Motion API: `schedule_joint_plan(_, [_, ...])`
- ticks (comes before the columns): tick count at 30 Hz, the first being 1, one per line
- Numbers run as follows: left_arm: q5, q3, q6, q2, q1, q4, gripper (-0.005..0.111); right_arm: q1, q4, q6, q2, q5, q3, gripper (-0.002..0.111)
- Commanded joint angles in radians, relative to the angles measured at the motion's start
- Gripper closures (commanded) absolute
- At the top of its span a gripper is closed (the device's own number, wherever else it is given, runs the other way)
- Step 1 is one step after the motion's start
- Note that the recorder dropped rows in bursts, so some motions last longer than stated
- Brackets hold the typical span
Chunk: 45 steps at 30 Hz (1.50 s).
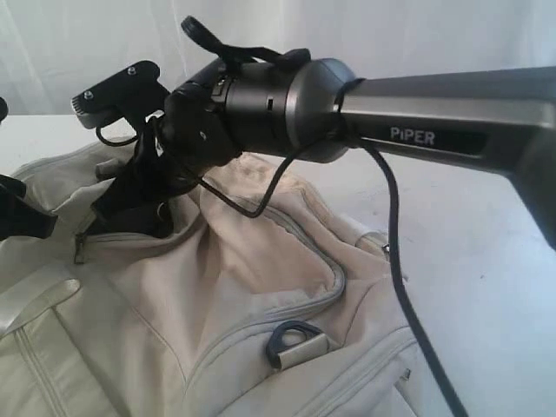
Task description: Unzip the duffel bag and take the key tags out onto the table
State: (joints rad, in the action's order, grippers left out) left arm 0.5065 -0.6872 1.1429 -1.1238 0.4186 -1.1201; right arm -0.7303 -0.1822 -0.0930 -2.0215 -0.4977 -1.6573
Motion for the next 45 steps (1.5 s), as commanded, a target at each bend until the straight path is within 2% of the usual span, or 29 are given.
schedule_joint_plan(1, [0.012, -0.001, 0.006, 0.005, 0.007, -0.007, 0.047, 0.005, 0.024, 0.012, 0.015, 0.006, 0.006, 0.108])
schedule_joint_plan(4, [0.012, -0.001, 0.006, 0.005, 0.007, -0.007, 0.047, 0.005, 0.057, 0.010, -0.013, 0.012, 0.007, 0.107])
schedule_joint_plan(6, [0.012, -0.001, 0.006, 0.005, 0.007, -0.004, 0.047, 0.005, 0.057, 0.000, -0.048, 0.027, 0.007, 0.102])
schedule_joint_plan(14, [0.012, -0.001, 0.006, 0.005, 0.007, 0.000, 0.047, 0.005, 0.057, -0.025, -0.143, 0.173, 0.007, 0.054])
schedule_joint_plan(16, [0.010, -0.001, 0.006, 0.005, 0.007, 0.000, 0.047, 0.005, 0.054, -0.049, -0.156, 0.194, 0.003, 0.052])
schedule_joint_plan(31, [0.008, -0.001, 0.006, 0.005, 0.007, 0.000, 0.047, 0.074, 0.056, -0.141, -0.260, 0.299, 0.003, 0.060])
schedule_joint_plan(34, [0.003, -0.001, 0.006, 0.005, 0.007, 0.000, 0.047, 0.073, 0.059, -0.175, -0.264, 0.342, 0.003, 0.071])
schedule_joint_plan(39, [0.005, -0.001, 0.006, 0.005, 0.007, 0.000, 0.047, 0.073, 0.059, -0.182, -0.259, 0.296, 0.003, 0.109])
schedule_joint_plan(45, [0.009, -0.001, 0.006, 0.005, 0.007, 0.000, 0.047, 0.073, 0.071, -0.119, -0.200, 0.130, 0.003, 0.108])
